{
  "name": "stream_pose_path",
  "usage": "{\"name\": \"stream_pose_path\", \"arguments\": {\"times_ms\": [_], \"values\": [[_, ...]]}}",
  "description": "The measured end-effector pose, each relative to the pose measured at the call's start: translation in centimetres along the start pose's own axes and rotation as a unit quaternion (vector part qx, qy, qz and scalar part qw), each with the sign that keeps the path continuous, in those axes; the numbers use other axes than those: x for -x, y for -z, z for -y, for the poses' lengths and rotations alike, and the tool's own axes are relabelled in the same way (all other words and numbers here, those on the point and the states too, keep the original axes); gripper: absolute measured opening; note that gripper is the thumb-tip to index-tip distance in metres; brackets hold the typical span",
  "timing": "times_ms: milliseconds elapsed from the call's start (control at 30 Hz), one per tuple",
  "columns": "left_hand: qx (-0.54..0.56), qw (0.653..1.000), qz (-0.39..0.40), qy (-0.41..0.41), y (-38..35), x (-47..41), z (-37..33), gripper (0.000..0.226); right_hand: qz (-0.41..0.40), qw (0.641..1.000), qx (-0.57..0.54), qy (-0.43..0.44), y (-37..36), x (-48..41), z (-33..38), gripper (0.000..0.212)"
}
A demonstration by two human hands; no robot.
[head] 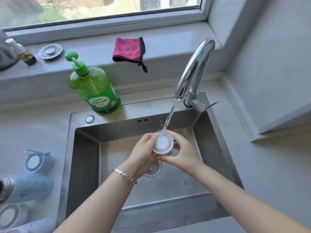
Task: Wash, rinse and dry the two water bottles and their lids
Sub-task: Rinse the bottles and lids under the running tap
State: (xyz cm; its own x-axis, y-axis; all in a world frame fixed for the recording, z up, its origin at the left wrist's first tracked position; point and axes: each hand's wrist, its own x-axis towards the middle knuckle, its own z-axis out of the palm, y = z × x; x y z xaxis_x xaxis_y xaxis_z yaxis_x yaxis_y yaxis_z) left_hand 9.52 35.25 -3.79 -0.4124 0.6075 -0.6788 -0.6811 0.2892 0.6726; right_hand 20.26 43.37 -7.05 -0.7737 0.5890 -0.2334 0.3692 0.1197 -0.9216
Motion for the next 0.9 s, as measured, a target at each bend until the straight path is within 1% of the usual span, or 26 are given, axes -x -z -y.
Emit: {"name": "stream_pose_path", "arguments": {"times_ms": [67, 133, 233, 300, 333, 400, 433, 467, 500, 533, 600, 667, 700, 733, 800, 833, 867, 900], "values": [[-0.033, 0.999, 0.0, -0.014, 0.6, -0.4, -0.2, 0.028, -0.043, 0.998, 0.025, 0.038, -0.3, -0.6, -0.1, 0.07], [-0.052, 0.998, -0.016, -0.024, 1.2, -0.5, -0.2, 0.028, -0.066, 0.996, 0.032, 0.056, -0.6, -1.1, -0.2, 0.07], [-0.071, 0.997, -0.018, -0.031, 2.4, -0.4, 0.0, 0.023, -0.079, 0.996, 0.005, 0.05, -0.8, -1.3, -0.5, 0.072], [-0.115, 0.992, -0.004, -0.059, 3.1, 0.0, 0.4, 0.019, -0.073, 0.996, -0.002, 0.044, -1.2, -1.3, -0.6, 0.071], [-0.161, 0.983, -0.003, -0.086, 3.3, 0.3, 0.6, 0.03, -0.067, 0.997, -0.004, 0.043, -1.4, -1.3, -0.6, 0.07], [-0.282, 0.948, -0.025, -0.147, 3.1, 0.4, 0.9, 0.063, -0.053, 0.998, -0.004, 0.046, -1.4, -1.3, -0.5, 0.069], [-0.324, 0.93, -0.041, -0.171, 2.8, 0.4, 1.0, 0.075, -0.046, 0.998, -0.002, 0.044, -1.3, -1.3, -0.5, 0.069], [-0.346, 0.917, -0.053, -0.189, 2.5, 0.3, 1.0, 0.082, -0.037, 0.998, -0.001, 0.043, -1.0, -1.1, -0.3, 0.069], [-0.353, 0.912, -0.058, -0.202, 2.1, 0.3, 0.9, 0.081, -0.027, 0.999, -0.001, 0.04, -0.7, -1.0, -0.2, 0.07], [-0.354, 0.909, -0.058, -0.213, 1.6, 0.4, 0.8, 0.076, -0.014, 0.999, -0.004, 0.036, -0.2, -0.8, -0.1, 0.07], [-0.363, 0.905, -0.048, -0.218, 0.8, 0.5, 0.6, 0.062, 0.017, 1.0, -0.008, 0.014, 0.8, -0.3, -0.3, 0.072], [-0.4, 0.891, -0.038, -0.21, 0.0, 0.7, 0.5, 0.047, 0.035, 0.999, -0.022, -0.022, 1.6, 0.3, -0.9, 0.077], [-0.444, 0.871, -0.045, -0.204, -0.3, 0.6, 0.4, 0.039, 0.039, 0.998, -0.024, -0.041, 2.0, 0.6, -1.3, 0.077], [-0.511, 0.836, -0.058, -0.193, -0.4, 0.6, 0.2, 0.035, 0.04, 0.997, -0.018, -0.057, 2.2, 0.9, -1.8, 0.075], [-0.664, 0.729, -0.084, -0.148, 0.0, 0.7, -0.2, 0.039, 0.038, 0.996, 0.01, -0.085, 2.6, 1.4, -2.7, 0.066], [-0.717, 0.679, -0.095, -0.128, 0.6, 0.8, -0.4, 0.041, 0.039, 0.994, 0.024, -0.096, 2.7, 1.6, -3.1, 0.06], [-0.749, 0.644, -0.104, -0.116, 1.4, 1.0, -0.5, 0.043, 0.044, 0.993, 0.036, -0.103, 2.7, 1.7, -3.3, 0.053], [-0.763, 0.627, -0.11, -0.108, 2.1, 1.1, -0.6, 0.046, 0.048, 0.992, 0.047, -0.107, 2.7, 1.7, -3.5, 0.048]]}}
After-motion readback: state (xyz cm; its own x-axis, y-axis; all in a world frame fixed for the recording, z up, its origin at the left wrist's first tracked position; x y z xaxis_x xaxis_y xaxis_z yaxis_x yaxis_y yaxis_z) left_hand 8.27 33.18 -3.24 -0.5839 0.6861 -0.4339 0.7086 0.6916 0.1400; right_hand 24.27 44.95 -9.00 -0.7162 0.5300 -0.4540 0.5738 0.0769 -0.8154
